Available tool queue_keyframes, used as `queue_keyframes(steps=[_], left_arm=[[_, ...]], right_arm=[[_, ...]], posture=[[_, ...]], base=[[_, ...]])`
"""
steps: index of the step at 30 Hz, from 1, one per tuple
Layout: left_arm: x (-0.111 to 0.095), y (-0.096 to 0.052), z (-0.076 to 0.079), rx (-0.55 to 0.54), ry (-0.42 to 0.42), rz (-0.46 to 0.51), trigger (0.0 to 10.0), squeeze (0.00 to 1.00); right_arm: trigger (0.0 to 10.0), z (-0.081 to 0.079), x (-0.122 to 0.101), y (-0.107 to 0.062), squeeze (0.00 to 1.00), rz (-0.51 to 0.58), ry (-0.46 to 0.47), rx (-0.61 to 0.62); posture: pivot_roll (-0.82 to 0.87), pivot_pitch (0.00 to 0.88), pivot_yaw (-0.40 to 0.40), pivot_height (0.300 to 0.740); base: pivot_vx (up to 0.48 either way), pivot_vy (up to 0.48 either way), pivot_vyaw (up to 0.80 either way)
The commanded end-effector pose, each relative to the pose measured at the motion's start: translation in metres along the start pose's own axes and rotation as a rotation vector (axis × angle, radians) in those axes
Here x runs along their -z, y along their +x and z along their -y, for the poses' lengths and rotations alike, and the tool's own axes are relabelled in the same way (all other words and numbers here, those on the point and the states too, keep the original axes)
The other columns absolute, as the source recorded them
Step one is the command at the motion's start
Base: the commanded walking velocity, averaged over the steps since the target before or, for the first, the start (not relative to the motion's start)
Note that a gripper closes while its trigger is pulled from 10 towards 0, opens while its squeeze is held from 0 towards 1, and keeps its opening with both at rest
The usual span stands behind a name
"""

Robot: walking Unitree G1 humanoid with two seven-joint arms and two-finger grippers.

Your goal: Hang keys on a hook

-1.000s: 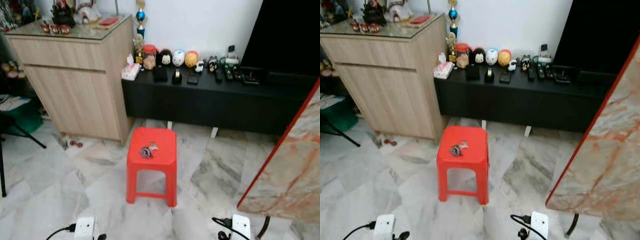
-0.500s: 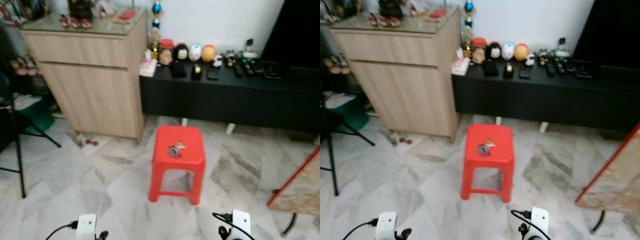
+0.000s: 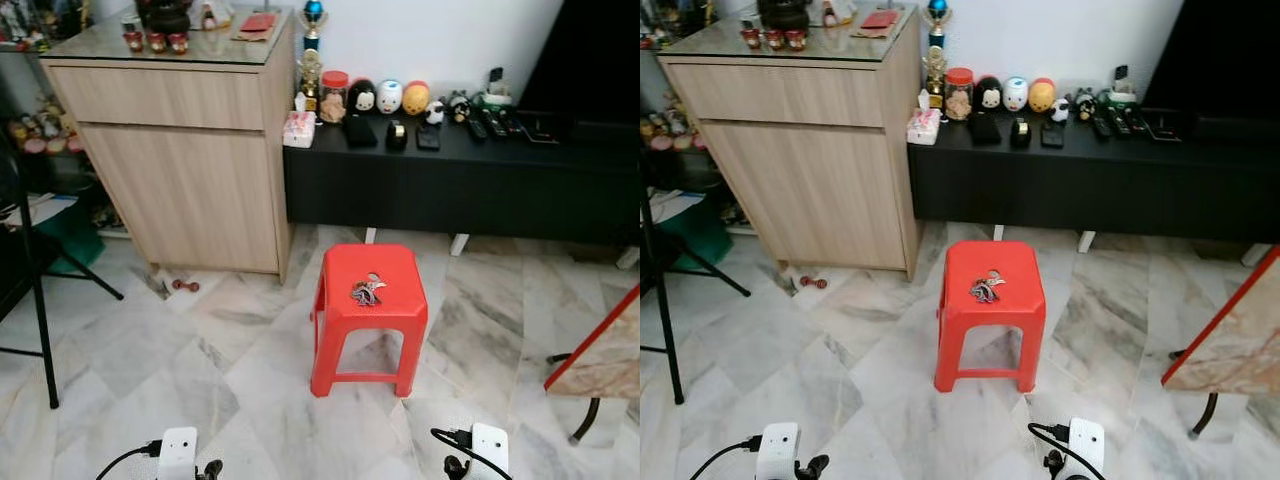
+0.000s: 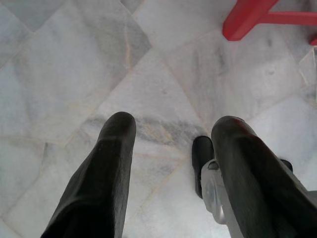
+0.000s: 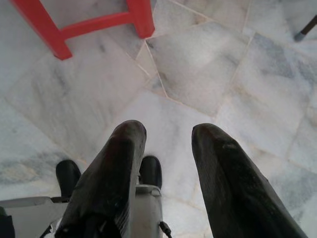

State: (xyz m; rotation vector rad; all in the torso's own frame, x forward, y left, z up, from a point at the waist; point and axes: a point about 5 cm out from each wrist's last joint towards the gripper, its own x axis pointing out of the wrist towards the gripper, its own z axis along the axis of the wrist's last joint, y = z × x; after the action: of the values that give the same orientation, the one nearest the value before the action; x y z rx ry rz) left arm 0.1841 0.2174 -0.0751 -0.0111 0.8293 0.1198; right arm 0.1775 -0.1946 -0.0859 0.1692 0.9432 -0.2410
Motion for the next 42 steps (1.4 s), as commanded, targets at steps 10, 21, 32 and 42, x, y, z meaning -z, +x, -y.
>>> queue_keyframes(steps=[10,21,32,42], left_arm=[[-0.0002,0.0003,0.002,0.001,-0.012,0.002,10.0,0.0],[-0.0033,0.0011,0.004,0.005,-0.013,0.015,10.0,0.0],[-0.0049,0.0016,0.0063,0.01,-0.016,0.022,10.0,0.0],[-0.0055,0.0018,0.007,0.009,-0.023,0.025,10.0,0.0]], right_arm=[[10.0,0.0017,-0.0041,0.0004,0.0,0.018,-0.026,-0.011],[10.0,0.0028,-0.005,0.0005,0.0,0.022,-0.027,0.011],[10.0,0.0029,-0.0063,0.0007,0.0,0.023,-0.042,0.006],[10.0,0.0027,-0.0074,0.0007,0.0,0.031,-0.038,-0.001]], posture=[[0.13,0.055,-0.022,0.74],[0.13,0.063,-0.023,0.74],[0.13,0.072,-0.024,0.74],[0.13,0.08,-0.027,0.74]], base=[[0.0,0.0,0.3],[0.088,0.0,0.0],[0.272,0.0,0.0],[0.281,0.0,0.17]])
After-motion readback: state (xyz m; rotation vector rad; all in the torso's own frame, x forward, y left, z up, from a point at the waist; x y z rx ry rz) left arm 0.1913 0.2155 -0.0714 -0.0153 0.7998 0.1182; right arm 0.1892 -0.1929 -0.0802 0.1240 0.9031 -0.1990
